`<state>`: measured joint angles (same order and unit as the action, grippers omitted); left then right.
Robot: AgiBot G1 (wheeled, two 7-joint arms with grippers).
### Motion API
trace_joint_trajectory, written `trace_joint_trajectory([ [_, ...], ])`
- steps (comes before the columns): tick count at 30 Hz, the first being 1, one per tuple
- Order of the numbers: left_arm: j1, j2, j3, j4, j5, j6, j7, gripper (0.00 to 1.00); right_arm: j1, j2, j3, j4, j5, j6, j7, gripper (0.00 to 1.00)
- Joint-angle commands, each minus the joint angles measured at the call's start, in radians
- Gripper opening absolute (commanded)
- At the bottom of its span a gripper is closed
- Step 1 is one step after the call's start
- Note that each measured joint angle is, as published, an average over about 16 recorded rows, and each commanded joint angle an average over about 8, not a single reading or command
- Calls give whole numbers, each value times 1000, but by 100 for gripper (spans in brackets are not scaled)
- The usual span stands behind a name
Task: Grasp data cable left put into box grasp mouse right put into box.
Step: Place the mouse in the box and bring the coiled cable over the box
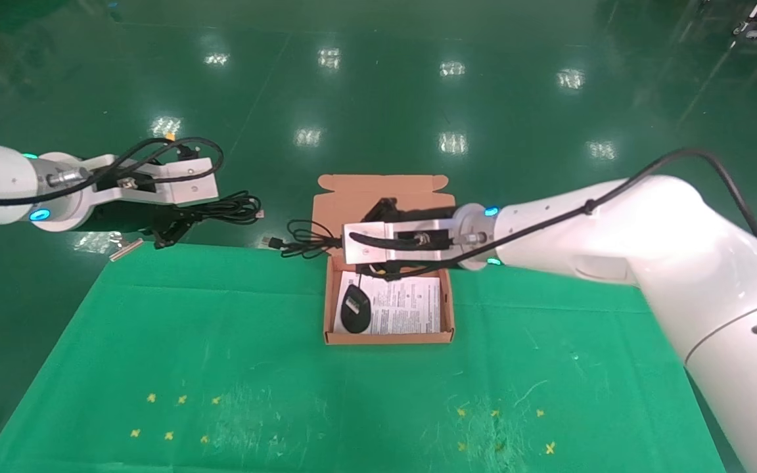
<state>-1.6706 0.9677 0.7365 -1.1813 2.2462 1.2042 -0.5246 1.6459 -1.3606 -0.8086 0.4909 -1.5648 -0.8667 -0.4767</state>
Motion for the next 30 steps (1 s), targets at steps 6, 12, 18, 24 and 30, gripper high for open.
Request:
trace_joint_trajectory([
  [6, 1, 0, 0, -2, 1, 0, -2, 0, -19, -5, -43, -94, 68, 27, 35, 0],
  [12, 1, 0, 0, -2, 1, 0, -2, 0, -24, -7, -86, -108, 112, 54, 52, 31],
  [18, 0, -1, 0, -3, 1, 0, -1, 0, -24, -8, -122, -114, 132, 62, 58, 100],
  [24, 1, 0, 0, -3, 1, 0, -1, 0, -24, -5, -123, -111, 133, 62, 58, 100],
  [30, 11, 12, 5, -3, -5, -5, 5, 0, -30, 13, -126, -82, 138, 62, 65, 100],
])
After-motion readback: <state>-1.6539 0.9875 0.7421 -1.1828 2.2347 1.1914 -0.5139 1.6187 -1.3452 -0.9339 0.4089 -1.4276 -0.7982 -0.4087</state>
